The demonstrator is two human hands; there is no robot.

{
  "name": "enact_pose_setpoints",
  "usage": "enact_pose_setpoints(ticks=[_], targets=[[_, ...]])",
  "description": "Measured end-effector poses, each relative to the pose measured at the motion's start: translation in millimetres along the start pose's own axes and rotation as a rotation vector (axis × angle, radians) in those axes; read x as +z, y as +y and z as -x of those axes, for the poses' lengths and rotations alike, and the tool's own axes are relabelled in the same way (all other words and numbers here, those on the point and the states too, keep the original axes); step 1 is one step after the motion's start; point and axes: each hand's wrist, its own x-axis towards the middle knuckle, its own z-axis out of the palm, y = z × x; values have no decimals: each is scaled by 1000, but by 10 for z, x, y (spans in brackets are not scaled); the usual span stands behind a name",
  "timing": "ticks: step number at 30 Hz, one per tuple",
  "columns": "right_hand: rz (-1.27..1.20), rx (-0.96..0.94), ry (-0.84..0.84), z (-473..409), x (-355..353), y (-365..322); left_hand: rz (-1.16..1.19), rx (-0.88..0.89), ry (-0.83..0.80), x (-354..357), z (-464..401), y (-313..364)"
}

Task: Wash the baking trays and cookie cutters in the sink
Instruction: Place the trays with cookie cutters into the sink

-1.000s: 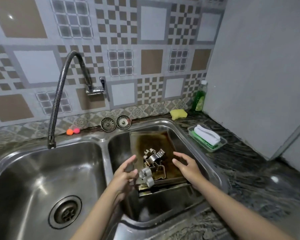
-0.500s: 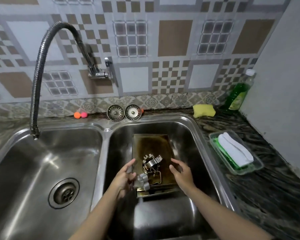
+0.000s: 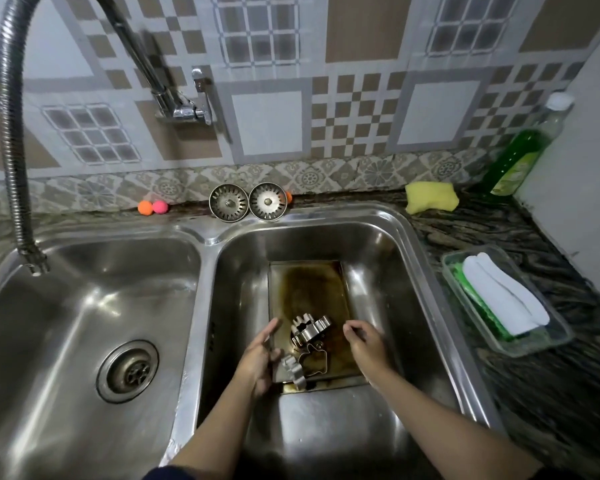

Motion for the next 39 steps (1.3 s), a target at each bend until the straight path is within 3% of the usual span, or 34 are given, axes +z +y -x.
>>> enact_pose_setpoints(ticks=[7, 12, 19, 30, 39], targets=[[123, -39, 2, 37, -40, -99, 46, 56, -12, 58, 74, 126], [120, -105, -111, 199, -99, -168, -209, 237, 27, 34, 294, 306], [346, -40, -350, 219, -102, -282, -497, -53, -36, 52, 446, 178], [411, -58, -553, 24, -25, -423, -580, 2, -95, 346, 242, 235], [184, 33, -574, 14, -28, -352, -612, -25, -106, 291, 103, 254]])
